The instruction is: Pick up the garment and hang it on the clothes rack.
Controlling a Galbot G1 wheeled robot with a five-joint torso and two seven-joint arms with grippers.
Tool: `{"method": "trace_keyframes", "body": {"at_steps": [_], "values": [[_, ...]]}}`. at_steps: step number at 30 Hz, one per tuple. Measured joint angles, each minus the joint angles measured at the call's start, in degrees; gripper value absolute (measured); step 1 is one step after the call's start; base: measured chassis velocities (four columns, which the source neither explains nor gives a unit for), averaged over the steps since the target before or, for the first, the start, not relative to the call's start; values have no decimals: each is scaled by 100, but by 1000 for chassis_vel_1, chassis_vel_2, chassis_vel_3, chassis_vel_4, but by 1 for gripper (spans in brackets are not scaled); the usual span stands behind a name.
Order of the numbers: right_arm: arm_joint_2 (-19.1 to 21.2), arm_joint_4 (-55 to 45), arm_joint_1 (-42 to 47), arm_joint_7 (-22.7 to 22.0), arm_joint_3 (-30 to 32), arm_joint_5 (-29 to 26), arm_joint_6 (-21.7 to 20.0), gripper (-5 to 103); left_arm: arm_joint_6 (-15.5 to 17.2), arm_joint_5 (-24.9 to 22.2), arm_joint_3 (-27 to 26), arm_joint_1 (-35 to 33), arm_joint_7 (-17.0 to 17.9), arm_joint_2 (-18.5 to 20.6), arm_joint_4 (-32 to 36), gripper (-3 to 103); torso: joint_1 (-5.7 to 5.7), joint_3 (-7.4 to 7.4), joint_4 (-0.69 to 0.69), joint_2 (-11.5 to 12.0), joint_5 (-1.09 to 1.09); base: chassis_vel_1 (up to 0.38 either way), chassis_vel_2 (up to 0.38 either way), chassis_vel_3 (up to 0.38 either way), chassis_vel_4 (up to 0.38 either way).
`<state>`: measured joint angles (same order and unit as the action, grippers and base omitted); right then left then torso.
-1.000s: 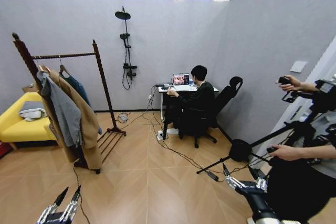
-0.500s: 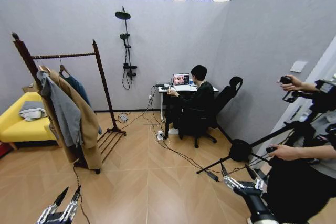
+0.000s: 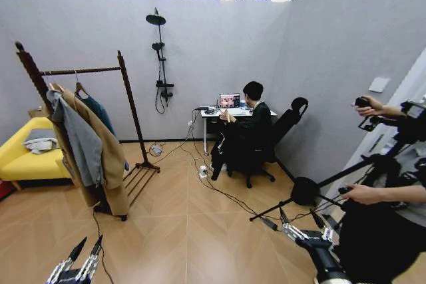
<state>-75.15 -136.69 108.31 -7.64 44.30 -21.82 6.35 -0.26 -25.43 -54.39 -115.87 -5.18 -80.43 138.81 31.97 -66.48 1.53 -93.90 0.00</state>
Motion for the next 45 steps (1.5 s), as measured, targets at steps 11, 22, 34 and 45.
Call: {"method": "trace_keyframes", "body": {"at_steps": [11, 22, 34, 45], "values": [[1, 51, -55, 34, -21, 0, 5, 100, 0, 0, 0, 1, 0, 0, 0, 46, 2, -1, 0, 3, 0, -184, 171, 189, -181], [-39, 51, -64, 46, -57, 177, 204, 100, 0, 0, 0, 0, 0, 0, 0, 46, 3, -1, -1, 3, 1, -213, 223, 230, -223], [-61, -13, -139, -67, -40, 438, 334, 100, 0, 0, 0, 0, 1, 0, 0, 46, 4, -1, 2, 4, -1, -117, 126, 115, -107], [-24, 2, -143, 129, 12, 189, 311, 100, 0, 0, 0, 0, 0, 0, 0, 46, -2, 1, -1, 0, 0, 1, -7, -6, 0]]}}
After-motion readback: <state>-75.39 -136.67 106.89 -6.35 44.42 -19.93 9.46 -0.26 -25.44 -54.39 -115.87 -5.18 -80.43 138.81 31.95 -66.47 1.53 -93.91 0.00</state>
